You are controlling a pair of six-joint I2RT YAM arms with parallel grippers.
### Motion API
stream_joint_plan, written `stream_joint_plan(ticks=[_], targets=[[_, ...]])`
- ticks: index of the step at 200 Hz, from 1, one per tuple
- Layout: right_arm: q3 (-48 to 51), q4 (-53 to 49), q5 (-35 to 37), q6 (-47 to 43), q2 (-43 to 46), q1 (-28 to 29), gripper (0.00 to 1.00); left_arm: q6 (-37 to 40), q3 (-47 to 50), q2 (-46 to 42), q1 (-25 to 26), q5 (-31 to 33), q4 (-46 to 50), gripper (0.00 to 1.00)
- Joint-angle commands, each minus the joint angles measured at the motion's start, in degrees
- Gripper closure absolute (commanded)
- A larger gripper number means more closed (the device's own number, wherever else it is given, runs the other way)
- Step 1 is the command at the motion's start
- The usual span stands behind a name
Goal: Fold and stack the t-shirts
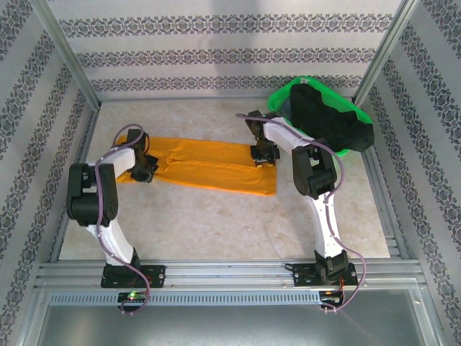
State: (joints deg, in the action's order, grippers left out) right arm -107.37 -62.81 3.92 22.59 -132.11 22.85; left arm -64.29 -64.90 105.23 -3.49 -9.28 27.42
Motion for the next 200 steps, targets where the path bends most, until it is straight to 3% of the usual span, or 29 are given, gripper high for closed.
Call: stream_joint_plan(ticks=[1,32,57,82,126,165,181,200], targets=[[7.5,-3.3,2.6,2.4,4.0,1.9,0.72,6.5,-8.4,6.9,-0.3,-1.0,1.4,0.78],[22.6,2.6,-1.2,11.0,13.4,3.3,0.72,9.2,-20.6,16.8,1.4,-5.2,1.6,0.78],[37.2,11.7,-9.0,22.5,22.8,4.6,0.72,9.7,-30.6,24.6,4.0,-10.3,0.1,0.78],[44.8,18.9,-15.5,33.0,26.0,9.2,0.72,9.9,-40.4,31.7,8.1,-13.1,0.1,0.78],[45.0,27.5,-20.3,48.0,25.5,18.4,0.7,5.3,-51.2,40.0,13.5,-15.7,-3.7,0.78],[43.5,31.6,-23.6,56.0,26.4,20.1,0.68,5.9,-67.1,47.8,15.6,-17.6,-0.5,0.76],[43.0,28.5,-21.4,55.7,28.8,19.4,0.67,8.2,-71.3,47.4,15.6,-14.4,6.4,0.74],[43.7,24.4,-17.4,52.7,33.1,17.7,0.63,10.0,-66.6,41.1,15.3,-6.2,12.7,0.63]])
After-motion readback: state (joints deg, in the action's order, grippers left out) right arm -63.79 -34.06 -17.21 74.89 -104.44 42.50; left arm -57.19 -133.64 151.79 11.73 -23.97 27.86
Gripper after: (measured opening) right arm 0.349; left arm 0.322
